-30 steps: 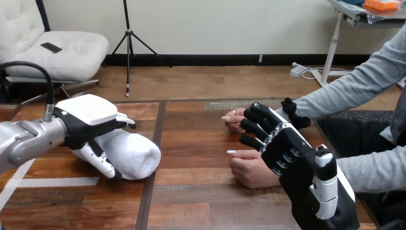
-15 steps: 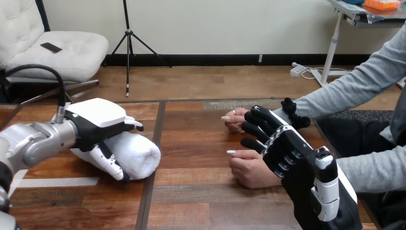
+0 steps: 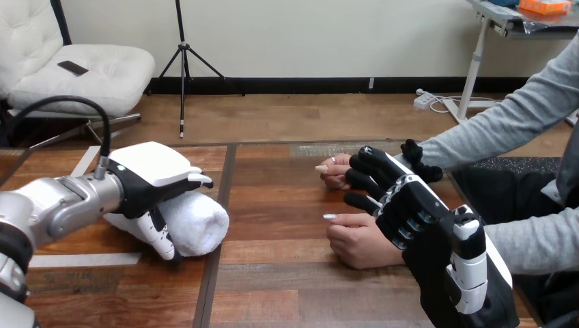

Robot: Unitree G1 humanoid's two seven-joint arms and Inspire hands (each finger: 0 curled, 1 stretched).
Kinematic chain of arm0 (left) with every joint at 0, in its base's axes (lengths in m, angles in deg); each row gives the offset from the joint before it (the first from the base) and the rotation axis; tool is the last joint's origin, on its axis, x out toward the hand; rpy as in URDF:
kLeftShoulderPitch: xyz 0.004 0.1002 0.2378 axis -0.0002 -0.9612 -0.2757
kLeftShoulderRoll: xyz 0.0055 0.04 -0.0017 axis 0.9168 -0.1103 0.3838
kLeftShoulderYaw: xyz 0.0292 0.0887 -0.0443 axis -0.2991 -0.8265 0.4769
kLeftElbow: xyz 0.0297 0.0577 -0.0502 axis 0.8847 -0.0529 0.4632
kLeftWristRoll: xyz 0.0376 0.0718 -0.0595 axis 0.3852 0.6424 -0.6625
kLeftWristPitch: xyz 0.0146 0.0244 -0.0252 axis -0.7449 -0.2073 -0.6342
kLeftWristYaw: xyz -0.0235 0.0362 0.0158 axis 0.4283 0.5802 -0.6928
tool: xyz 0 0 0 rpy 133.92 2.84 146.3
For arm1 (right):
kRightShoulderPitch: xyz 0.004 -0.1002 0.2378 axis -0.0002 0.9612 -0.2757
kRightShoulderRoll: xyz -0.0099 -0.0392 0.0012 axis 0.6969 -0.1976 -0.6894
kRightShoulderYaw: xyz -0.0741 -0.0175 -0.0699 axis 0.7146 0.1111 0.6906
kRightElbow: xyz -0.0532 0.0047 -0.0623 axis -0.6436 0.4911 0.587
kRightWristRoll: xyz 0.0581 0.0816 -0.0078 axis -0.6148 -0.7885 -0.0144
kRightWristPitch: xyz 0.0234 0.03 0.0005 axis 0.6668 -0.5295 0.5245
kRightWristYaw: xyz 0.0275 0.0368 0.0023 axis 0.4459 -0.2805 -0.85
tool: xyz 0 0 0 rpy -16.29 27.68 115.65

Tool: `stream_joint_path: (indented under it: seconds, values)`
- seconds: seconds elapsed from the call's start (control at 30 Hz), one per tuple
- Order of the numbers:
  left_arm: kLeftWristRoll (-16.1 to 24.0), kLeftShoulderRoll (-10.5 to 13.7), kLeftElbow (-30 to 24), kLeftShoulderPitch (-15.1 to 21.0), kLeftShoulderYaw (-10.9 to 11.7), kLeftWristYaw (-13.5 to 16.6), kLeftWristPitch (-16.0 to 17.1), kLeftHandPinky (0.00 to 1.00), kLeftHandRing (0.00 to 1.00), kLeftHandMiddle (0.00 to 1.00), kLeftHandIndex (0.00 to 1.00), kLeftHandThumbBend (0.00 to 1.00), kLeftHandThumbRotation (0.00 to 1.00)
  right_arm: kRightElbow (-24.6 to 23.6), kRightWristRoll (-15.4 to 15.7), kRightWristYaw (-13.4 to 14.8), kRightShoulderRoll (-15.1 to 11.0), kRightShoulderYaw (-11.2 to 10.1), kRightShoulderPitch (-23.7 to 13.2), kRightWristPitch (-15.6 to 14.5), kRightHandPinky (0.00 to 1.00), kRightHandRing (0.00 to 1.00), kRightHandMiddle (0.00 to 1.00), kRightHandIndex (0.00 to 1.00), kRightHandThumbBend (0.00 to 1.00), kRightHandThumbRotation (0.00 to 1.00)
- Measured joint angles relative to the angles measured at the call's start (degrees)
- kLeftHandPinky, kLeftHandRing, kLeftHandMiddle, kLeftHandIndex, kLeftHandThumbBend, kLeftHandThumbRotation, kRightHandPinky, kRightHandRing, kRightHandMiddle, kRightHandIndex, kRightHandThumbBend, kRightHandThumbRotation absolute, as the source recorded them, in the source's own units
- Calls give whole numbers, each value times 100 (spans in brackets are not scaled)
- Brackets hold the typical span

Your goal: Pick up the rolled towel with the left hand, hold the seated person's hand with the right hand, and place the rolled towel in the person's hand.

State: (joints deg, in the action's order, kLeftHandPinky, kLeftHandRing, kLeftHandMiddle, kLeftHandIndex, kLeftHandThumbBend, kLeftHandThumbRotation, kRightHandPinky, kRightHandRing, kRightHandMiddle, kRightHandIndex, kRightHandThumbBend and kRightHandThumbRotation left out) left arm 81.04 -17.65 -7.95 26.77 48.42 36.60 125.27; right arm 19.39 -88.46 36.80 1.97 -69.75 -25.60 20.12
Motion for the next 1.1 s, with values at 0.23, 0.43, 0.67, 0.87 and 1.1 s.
stream_joint_path:
  seconds: [0.23, 0.43, 0.67, 0.87, 1.1]
  values:
    - [362, -20, 0, 70, -320, 416, -54, 90, 97, 98, 95, 100, 34, -68, -15, 6, 0, 0, 1, -5, 88, 92, 91, 89, 80, 100]
    - [561, -21, 1, 155, -559, 603, -64, 90, 97, 97, 94, 100, 25, -100, -14, 25, 0, 1, 9, -11, 87, 91, 91, 89, 80, 100]
    - [720, -22, 21, 258, -788, 799, -80, 88, 95, 96, 91, 100, 15, -156, -12, 43, 0, 1, 26, -12, 87, 91, 91, 89, 80, 100]
    - [846, -33, 57, 363, -938, 851, -84, 85, 93, 93, 88, 100, 7, -178, -22, 38, 2, 3, 28, -12, 86, 91, 91, 89, 79, 100]
    - [869, -37, 109, 433, -1021, 863, -109, 81, 90, 90, 85, 100, 3, -179, -58, 28, 2, 4, 30, -12, 86, 91, 91, 89, 79, 100]
